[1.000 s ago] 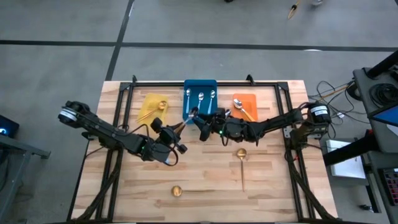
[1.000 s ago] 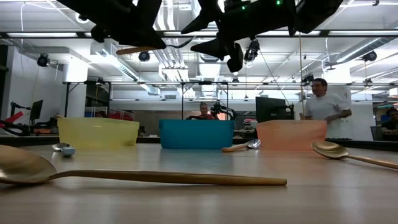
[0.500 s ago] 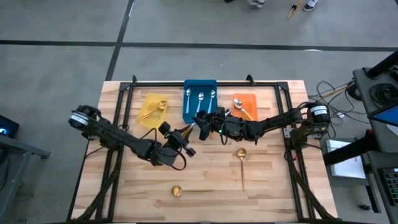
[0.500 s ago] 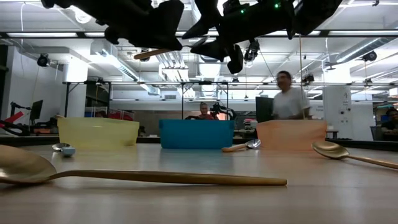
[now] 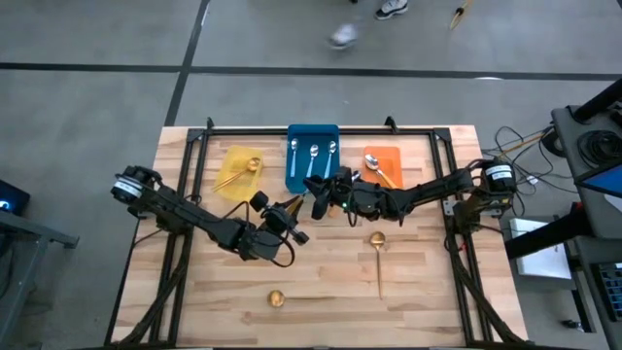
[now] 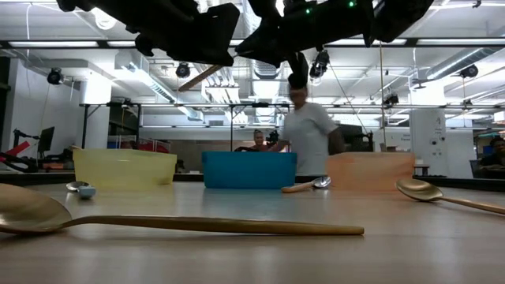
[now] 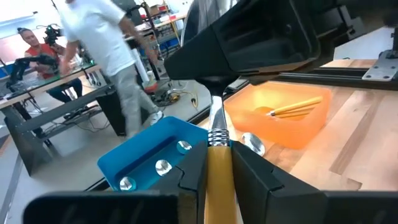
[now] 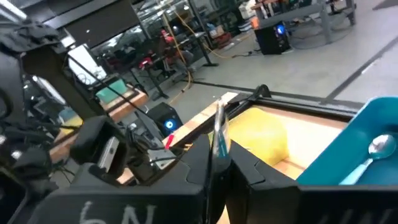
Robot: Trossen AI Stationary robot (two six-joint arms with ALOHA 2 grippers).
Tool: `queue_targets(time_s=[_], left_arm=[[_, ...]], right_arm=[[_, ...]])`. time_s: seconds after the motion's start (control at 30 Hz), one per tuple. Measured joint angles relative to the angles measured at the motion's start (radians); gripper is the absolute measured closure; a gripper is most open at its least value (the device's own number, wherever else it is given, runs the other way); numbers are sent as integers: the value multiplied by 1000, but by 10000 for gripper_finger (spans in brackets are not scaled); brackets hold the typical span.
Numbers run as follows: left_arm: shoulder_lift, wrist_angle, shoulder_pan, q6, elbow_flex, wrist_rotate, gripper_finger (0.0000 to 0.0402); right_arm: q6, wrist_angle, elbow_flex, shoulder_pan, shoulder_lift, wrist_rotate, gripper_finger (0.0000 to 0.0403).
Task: Sort silverware by color (type)
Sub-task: Put the yellow spoon into the orange bin
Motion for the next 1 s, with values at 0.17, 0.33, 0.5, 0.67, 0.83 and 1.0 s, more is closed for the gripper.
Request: queue_targets(time_s=[0.17,0.33,0.5,0.67,0.83,1.0], left_arm=[[-3,9,-2,-9,0,-6,335],[-5,4,-12,-18,1,-7,320],[-27,-1,-25,-17,-3,18,309],[-75,-11,-30,35,-11,359,308],[-111,-10,4,55,-49,732,307],[-115,96,42,3,-138,823,302]], right_arm=[[-61,-27,-2,0,0,-23,391],[-132,-131,-3,0,-33,-39,392],[-228,-359,-3,-1,-117,-119,393],[-343,-593,-3,10,-202,-248,392],[-380,-680,-3,49,-249,-258,392],[-474,-666,-3,125,-253,-263,391]])
